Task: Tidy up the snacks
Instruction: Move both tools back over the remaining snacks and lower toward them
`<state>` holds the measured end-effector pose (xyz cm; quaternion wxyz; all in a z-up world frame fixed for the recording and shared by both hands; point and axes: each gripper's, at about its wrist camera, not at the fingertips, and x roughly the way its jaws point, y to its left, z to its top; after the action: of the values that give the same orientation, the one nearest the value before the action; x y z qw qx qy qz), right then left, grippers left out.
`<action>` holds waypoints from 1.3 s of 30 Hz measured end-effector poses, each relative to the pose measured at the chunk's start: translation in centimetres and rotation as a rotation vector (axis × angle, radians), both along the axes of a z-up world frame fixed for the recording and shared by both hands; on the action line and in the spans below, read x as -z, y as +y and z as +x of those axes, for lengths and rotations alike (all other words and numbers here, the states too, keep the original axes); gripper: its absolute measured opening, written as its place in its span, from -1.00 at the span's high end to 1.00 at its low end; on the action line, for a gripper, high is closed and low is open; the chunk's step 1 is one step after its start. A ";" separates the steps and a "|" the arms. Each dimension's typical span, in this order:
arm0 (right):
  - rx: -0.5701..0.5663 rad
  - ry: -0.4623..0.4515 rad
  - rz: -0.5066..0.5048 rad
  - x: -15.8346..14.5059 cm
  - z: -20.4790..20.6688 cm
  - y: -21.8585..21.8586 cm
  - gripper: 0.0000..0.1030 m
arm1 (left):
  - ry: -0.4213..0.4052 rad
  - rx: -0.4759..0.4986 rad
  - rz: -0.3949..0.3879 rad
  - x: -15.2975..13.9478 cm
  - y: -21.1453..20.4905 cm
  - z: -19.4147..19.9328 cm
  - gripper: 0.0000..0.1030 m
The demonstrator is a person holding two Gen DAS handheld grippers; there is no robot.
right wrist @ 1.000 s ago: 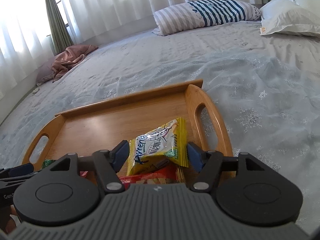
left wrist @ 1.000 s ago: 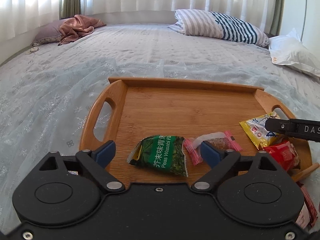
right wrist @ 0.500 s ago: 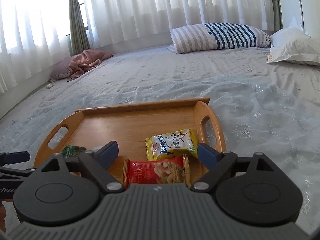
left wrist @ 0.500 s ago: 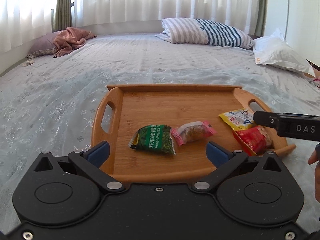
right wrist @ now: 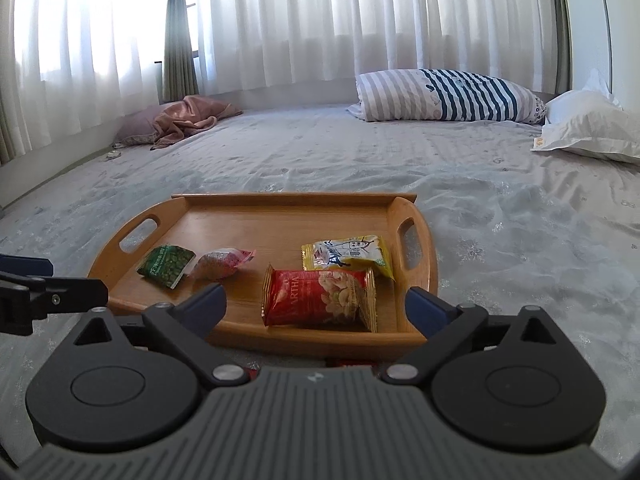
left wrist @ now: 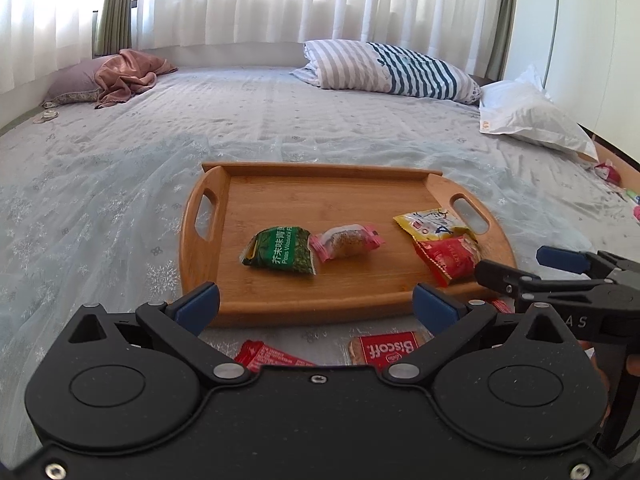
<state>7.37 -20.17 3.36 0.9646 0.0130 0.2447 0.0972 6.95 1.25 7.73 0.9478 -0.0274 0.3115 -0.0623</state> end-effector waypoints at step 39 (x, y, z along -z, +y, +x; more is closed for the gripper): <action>0.035 -0.058 -0.010 3.7 -7.3 -0.4 -0.44 | 0.058 0.052 -0.011 5.3 -3.5 -7.4 -0.44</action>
<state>0.07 -20.54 -0.33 0.9730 0.0098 0.2166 0.0793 -0.40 -2.26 2.38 0.9363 -0.0262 0.3390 -0.0877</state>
